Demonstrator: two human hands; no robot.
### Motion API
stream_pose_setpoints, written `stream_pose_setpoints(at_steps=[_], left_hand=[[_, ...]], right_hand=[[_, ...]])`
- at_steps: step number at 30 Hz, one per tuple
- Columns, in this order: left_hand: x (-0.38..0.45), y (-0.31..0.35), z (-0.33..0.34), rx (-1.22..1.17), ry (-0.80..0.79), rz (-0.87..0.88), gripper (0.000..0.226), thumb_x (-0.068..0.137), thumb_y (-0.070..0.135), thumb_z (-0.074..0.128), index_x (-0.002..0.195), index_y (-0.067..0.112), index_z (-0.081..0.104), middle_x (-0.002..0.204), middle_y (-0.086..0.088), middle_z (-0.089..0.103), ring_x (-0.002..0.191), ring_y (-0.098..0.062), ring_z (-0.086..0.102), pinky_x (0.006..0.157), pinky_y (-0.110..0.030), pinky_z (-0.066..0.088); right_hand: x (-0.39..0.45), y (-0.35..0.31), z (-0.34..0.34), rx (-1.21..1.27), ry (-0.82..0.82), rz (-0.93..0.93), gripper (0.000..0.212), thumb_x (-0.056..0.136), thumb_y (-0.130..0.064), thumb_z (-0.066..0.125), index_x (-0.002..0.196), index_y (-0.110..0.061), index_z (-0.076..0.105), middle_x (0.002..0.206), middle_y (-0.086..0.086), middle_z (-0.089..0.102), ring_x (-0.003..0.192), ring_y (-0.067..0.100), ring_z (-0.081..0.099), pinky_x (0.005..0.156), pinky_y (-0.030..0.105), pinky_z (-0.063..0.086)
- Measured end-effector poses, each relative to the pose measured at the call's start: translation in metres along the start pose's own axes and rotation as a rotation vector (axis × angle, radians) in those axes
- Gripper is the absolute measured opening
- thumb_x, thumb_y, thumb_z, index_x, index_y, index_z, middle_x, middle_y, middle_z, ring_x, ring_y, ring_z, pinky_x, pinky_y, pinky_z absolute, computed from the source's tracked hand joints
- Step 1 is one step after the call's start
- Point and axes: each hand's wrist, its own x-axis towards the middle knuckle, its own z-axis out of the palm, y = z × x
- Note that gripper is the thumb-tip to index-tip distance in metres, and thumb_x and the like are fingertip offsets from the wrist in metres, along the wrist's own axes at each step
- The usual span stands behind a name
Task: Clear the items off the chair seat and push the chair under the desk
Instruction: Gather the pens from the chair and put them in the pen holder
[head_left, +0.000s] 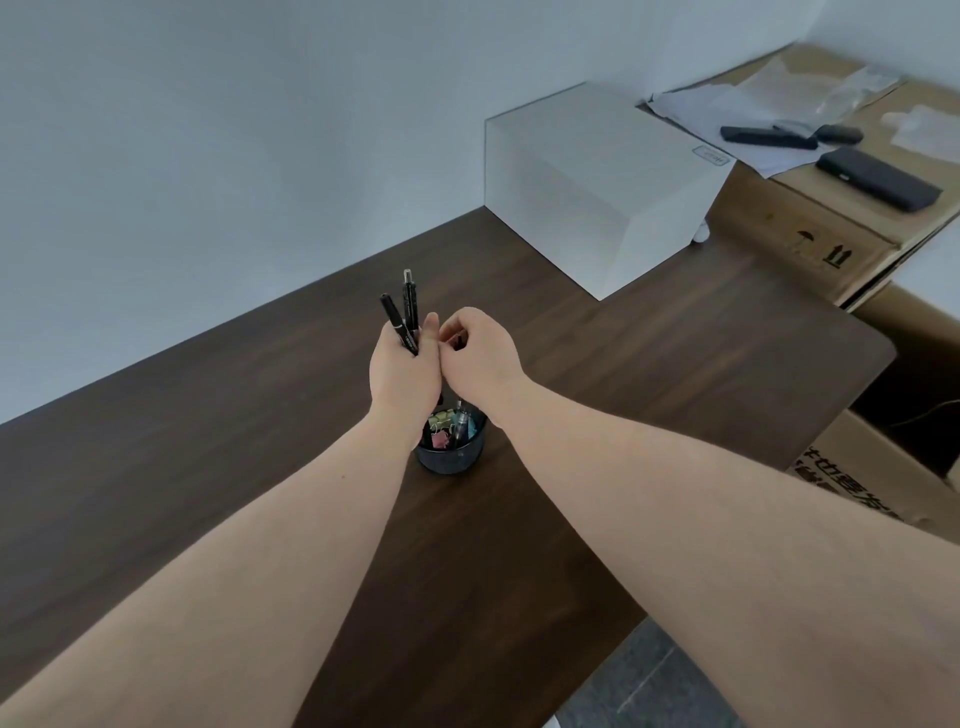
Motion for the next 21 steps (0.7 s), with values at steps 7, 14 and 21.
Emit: stream_pose_setpoints(at_steps=[7,14,21], left_hand=[[0.001,0.008,-0.005,0.085,0.029,0.072,0.02,0.086,0.032,0.064,0.093,0.017,0.052,0.077,0.01,0.052,0.072,-0.006,0.05,0.074,-0.028,0.043],[-0.005,0.017,-0.019,0.165,-0.054,0.121,0.034,0.082,0.027,0.069,0.114,0.023,0.057,0.108,0.006,0.065,0.103,-0.01,0.057,0.092,-0.03,0.046],[-0.035,0.025,-0.04,0.234,-0.126,0.134,0.041,0.082,0.028,0.067,0.122,0.027,0.055,0.126,0.005,0.06,0.122,-0.013,0.05,0.102,-0.033,0.041]], right_hand=[[0.003,-0.002,-0.012,-0.049,-0.004,0.0,0.016,0.087,-0.014,0.054,0.099,-0.011,0.063,0.091,0.001,0.064,0.089,0.017,0.058,0.076,0.027,0.046],[-0.002,-0.004,-0.023,-0.094,-0.059,0.037,0.046,0.085,-0.024,0.061,0.13,-0.019,0.051,0.129,0.002,0.059,0.123,0.016,0.053,0.104,0.037,0.043],[-0.047,-0.004,-0.05,-0.231,-0.044,0.035,0.054,0.086,-0.027,0.065,0.136,-0.018,0.046,0.137,0.002,0.053,0.128,0.017,0.048,0.103,0.03,0.037]])
